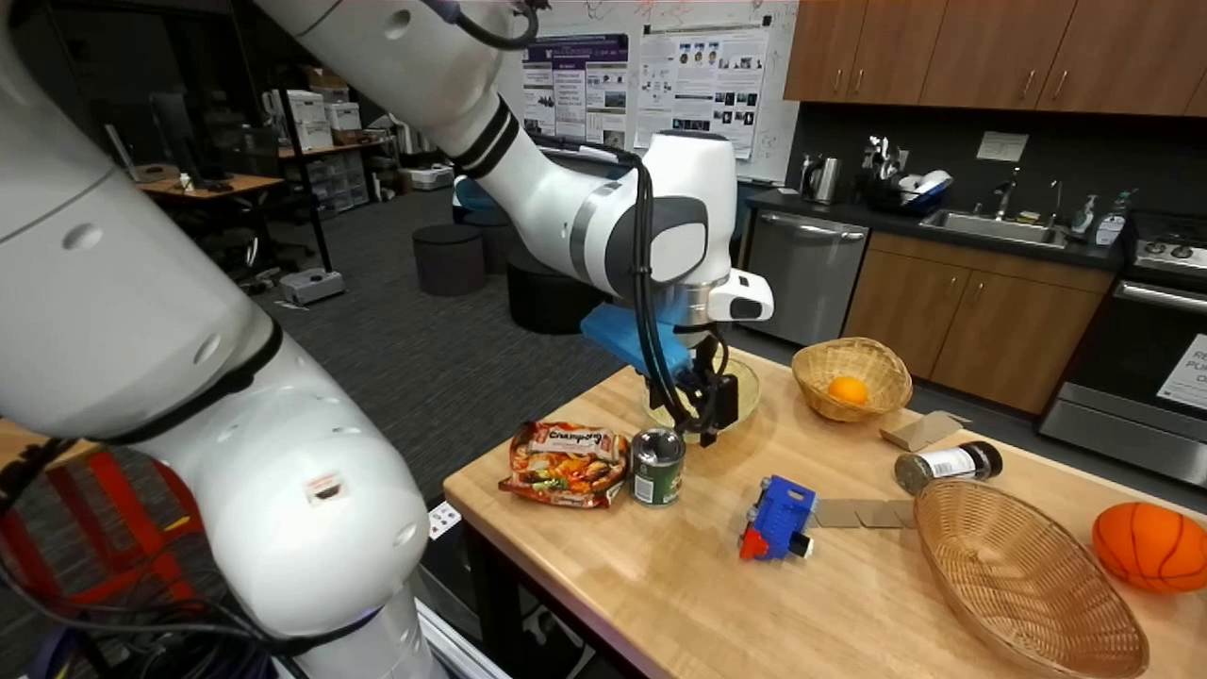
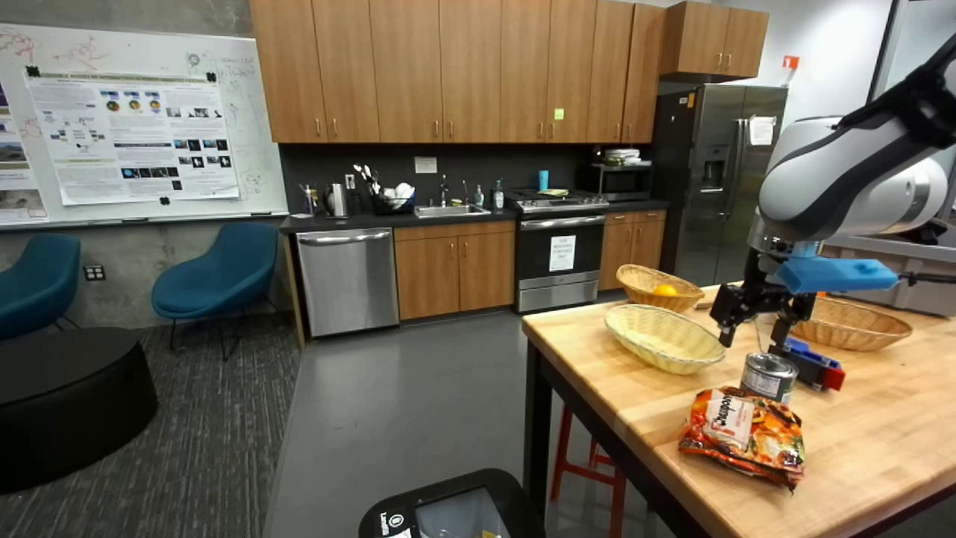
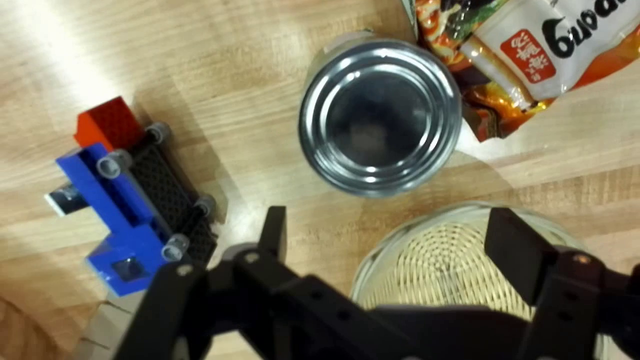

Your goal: Remove the can from the small basket

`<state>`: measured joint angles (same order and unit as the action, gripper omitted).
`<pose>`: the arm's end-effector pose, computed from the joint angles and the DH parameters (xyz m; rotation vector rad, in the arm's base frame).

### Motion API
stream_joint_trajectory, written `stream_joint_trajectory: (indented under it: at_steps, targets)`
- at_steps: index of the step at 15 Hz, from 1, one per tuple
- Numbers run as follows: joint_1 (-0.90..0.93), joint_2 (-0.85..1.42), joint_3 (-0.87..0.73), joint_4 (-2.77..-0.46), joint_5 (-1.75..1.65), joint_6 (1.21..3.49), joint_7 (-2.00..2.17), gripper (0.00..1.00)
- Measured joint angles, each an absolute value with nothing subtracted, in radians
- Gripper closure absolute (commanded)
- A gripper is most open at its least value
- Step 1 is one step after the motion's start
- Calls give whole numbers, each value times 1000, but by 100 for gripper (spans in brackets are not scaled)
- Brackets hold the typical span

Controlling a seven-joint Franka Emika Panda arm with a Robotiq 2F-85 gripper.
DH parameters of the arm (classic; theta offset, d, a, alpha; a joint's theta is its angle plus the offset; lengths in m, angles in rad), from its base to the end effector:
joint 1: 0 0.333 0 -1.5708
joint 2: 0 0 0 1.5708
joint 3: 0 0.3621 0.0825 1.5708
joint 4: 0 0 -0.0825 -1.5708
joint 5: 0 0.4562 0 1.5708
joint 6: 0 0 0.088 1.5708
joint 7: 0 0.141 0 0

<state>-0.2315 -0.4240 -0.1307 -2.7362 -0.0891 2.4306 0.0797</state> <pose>0.3962 -0.1466 0.3187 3.0595 -0.5716 0.1785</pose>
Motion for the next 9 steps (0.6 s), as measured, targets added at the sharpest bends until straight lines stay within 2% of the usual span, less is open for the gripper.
stream_joint_trajectory:
  at_steps: [9]
  targets:
    - [-238, -468, -129, -2729, -102, 2430, 80, 0]
